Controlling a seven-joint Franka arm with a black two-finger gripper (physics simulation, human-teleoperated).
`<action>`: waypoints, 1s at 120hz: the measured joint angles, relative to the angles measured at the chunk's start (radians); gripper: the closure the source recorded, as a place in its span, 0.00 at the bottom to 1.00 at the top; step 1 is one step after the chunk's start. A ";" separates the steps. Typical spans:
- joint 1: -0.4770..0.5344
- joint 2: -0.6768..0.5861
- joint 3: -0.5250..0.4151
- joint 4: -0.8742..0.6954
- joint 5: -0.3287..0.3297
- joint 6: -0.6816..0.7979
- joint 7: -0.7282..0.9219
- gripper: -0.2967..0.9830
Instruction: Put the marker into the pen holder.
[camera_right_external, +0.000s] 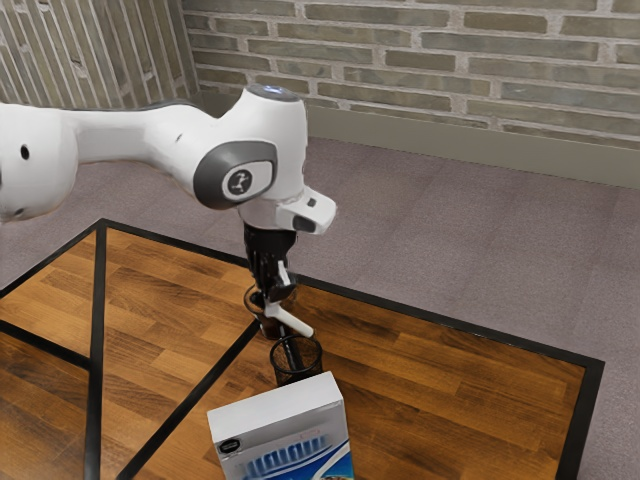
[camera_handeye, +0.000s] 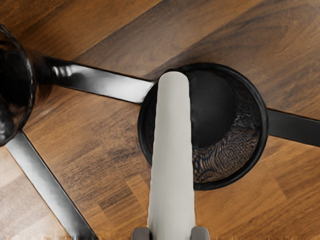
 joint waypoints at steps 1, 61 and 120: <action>0.006 0.001 0.001 0.000 0.000 -0.001 -0.001 0.84; -0.024 -0.005 0.011 -0.011 0.007 -0.033 -0.045 0.84; -0.047 0.008 0.052 -0.028 -0.010 -0.048 -0.073 0.54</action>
